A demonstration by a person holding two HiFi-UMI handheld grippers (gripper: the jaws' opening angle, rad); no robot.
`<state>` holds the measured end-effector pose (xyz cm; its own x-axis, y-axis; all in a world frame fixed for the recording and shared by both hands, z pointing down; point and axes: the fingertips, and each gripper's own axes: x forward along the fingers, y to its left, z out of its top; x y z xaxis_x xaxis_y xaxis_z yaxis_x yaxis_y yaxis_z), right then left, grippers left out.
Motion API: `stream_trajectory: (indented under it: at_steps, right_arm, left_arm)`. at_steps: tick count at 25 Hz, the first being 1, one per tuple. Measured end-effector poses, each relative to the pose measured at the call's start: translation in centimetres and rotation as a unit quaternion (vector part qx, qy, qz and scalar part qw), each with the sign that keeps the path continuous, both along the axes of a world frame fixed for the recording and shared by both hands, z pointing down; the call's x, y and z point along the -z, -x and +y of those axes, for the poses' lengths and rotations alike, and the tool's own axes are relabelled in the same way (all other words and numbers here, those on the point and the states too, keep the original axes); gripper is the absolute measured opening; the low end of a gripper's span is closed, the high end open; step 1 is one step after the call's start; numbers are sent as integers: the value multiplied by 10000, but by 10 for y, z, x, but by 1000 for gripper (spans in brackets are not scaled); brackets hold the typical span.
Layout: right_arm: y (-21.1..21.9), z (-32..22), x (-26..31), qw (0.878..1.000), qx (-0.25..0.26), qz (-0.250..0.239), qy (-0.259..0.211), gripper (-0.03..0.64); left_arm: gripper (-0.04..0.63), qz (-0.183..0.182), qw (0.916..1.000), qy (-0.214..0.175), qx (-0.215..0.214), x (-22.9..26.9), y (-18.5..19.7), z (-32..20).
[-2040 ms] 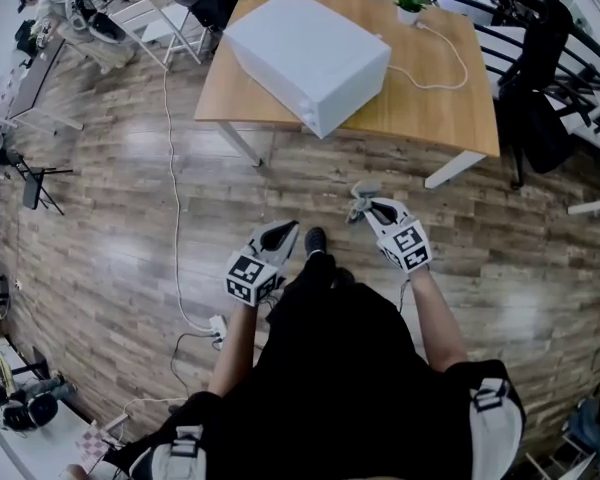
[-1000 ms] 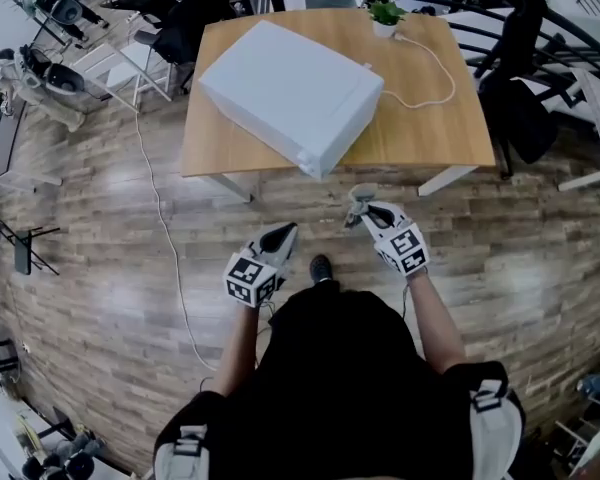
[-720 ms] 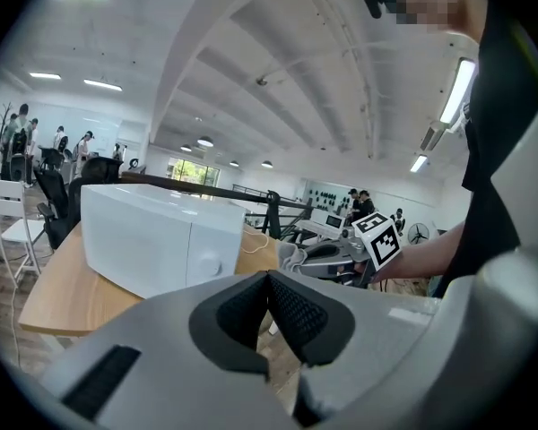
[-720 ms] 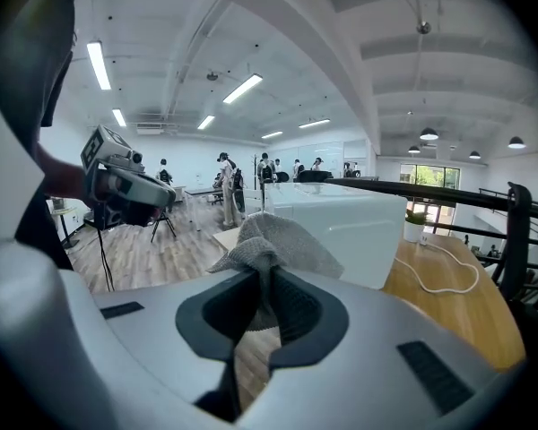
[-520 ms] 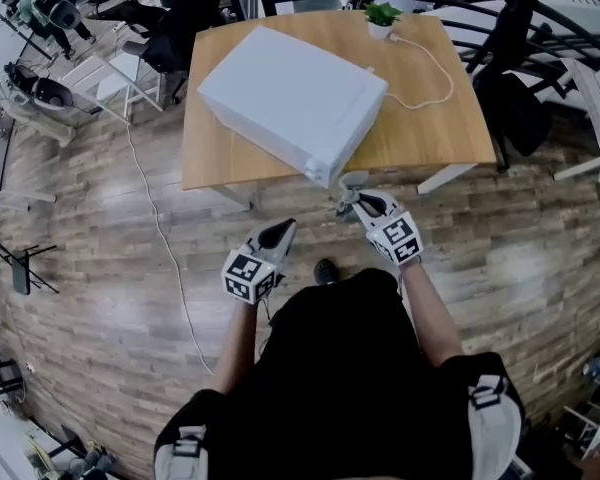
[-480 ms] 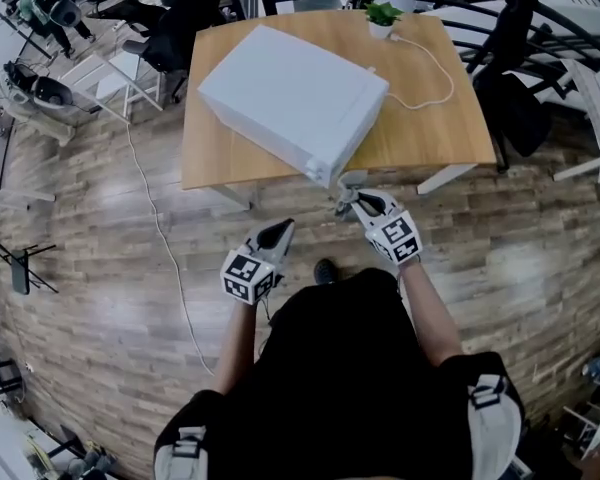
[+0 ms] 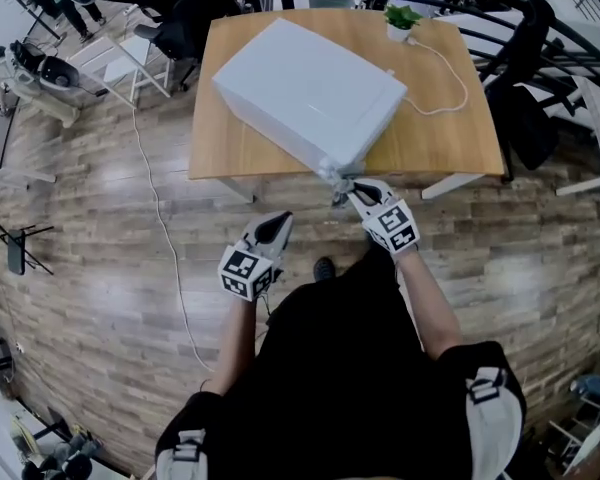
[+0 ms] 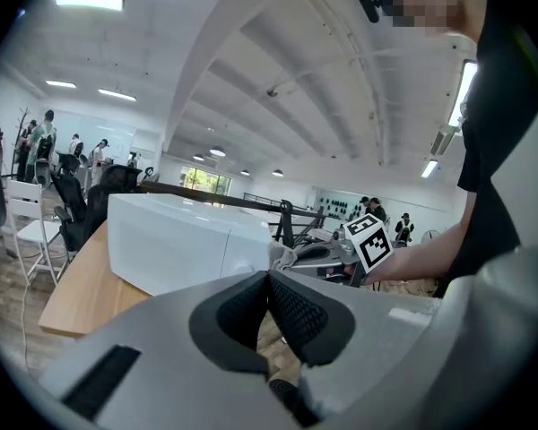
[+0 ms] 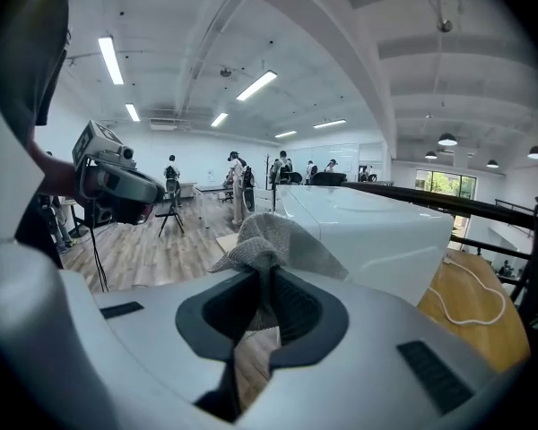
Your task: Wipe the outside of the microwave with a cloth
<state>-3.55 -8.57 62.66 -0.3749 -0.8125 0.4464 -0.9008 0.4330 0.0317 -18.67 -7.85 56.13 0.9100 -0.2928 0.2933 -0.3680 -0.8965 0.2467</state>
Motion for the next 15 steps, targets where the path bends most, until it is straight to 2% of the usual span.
stream_trajectory:
  at_steps: [8, 15]
  right_arm:
    - [-5, -20, 0, 9997, 212, -126, -12, 34]
    - [-3, -22, -1, 9966, 792, -212, 41, 34]
  left_arm:
    - [2, -104, 9992, -26, 378, -1, 6, -5]
    - [2, -228, 9967, 29, 783, -1, 4, -11]
